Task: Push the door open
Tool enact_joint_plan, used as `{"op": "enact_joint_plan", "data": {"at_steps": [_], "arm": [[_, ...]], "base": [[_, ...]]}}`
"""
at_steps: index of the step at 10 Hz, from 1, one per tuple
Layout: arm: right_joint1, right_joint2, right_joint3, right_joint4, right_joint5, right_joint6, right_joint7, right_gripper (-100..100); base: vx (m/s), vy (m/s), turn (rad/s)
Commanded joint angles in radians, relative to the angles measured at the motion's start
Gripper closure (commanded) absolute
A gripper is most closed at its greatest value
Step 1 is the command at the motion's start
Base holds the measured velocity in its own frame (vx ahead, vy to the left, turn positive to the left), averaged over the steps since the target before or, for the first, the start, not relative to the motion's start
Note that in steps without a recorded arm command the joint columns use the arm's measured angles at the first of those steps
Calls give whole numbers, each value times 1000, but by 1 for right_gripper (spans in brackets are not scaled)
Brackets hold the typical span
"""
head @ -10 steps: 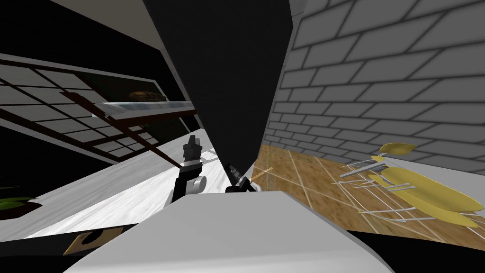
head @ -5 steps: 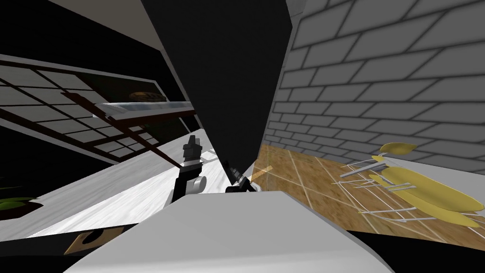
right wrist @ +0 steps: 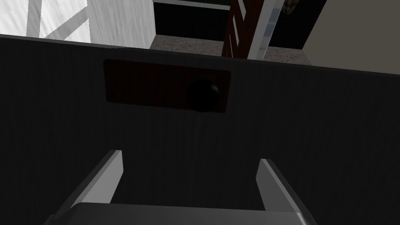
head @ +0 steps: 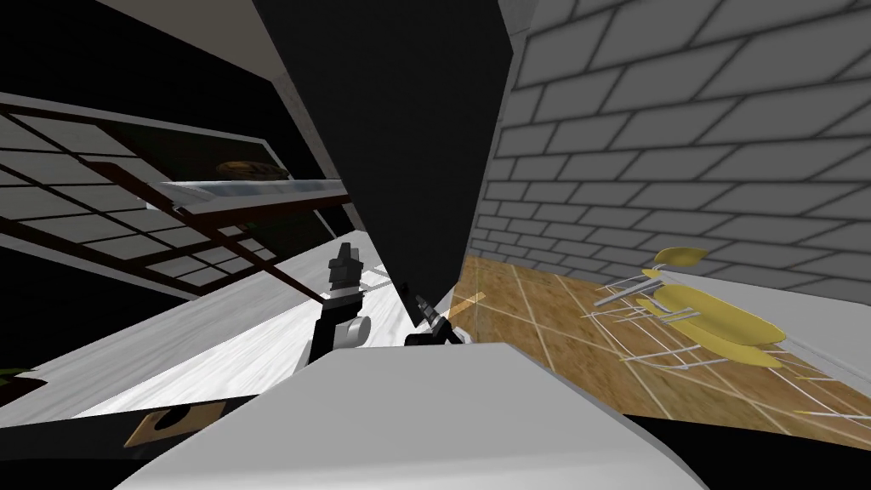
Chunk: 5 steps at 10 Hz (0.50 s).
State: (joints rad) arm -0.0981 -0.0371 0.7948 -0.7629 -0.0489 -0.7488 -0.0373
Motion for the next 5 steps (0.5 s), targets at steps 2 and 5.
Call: {"op": "enact_joint_plan", "data": {"at_steps": [2,5], "arm": [[4,10,-10,2,-4,-5,4,-100],[-1,-8,-21,9,-4,-4,8,-100]], "base": [[-156,-31,-78],[98,103,23]]}}
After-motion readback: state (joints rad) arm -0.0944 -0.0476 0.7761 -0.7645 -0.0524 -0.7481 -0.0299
